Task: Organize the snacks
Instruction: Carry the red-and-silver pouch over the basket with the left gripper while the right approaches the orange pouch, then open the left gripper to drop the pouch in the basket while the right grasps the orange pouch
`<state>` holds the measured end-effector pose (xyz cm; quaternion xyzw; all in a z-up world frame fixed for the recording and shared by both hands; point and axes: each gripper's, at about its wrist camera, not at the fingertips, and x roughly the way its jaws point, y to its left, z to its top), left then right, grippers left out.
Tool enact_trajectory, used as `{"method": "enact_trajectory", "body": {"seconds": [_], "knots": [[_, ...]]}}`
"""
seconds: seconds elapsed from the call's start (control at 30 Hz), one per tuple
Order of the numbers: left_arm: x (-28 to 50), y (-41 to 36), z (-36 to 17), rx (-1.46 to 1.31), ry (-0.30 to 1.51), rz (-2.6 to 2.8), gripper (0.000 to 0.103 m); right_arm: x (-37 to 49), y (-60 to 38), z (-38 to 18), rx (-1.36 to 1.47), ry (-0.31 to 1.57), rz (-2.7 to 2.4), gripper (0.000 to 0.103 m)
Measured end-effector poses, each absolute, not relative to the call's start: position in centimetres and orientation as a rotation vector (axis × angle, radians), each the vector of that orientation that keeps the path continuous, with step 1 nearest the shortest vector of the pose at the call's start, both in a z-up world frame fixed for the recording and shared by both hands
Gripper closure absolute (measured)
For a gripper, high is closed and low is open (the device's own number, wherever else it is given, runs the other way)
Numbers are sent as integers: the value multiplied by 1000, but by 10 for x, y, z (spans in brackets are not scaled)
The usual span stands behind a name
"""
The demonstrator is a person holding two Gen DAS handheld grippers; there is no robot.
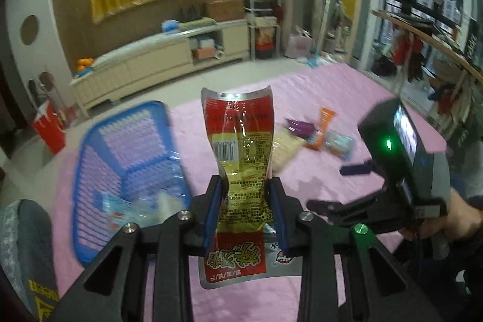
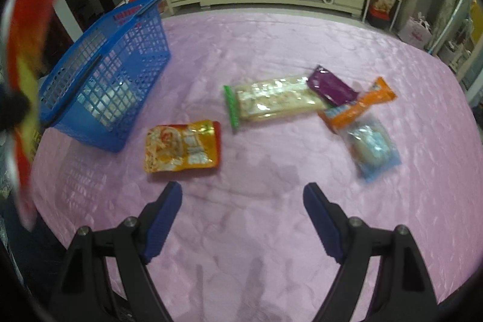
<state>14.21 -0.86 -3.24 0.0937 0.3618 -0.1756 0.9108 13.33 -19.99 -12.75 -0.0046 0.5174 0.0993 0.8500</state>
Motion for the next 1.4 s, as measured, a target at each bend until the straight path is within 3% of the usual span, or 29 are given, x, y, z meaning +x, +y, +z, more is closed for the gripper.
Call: {"method": "enact_trajectory", "body": {"seconds": [0.3, 0.73, 0.8, 0.9, 0.97, 1.17, 1.27, 1.33, 1.4], "knots": [[181, 50, -17, 165, 750, -209, 74, 151, -171, -145, -49, 1126, 273, 17], [238, 89, -59, 71, 881, -152, 71, 192, -136, -172, -33, 1196, 312, 17], [242, 93, -64, 67, 894, -151, 68, 199, -128, -179, -43, 1209, 314, 17], [244, 96, -66, 74, 896, -152, 54, 208, -114, -189, -88, 1235, 314, 17], [241, 97, -65, 77, 879, -159, 37, 211, -108, -194, -127, 1236, 296, 17], [228, 101, -61, 71, 847, -164, 33, 208, -103, -195, -168, 1209, 297, 18], [222, 103, -61, 70, 848, -163, 33, 196, -100, -194, -207, 1186, 297, 26], [218, 102, -62, 71, 846, -155, 33, 191, -101, -192, -224, 1162, 297, 42], [215, 104, -63, 59, 849, -153, 33, 187, -103, -188, -242, 1148, 306, 49]]}}
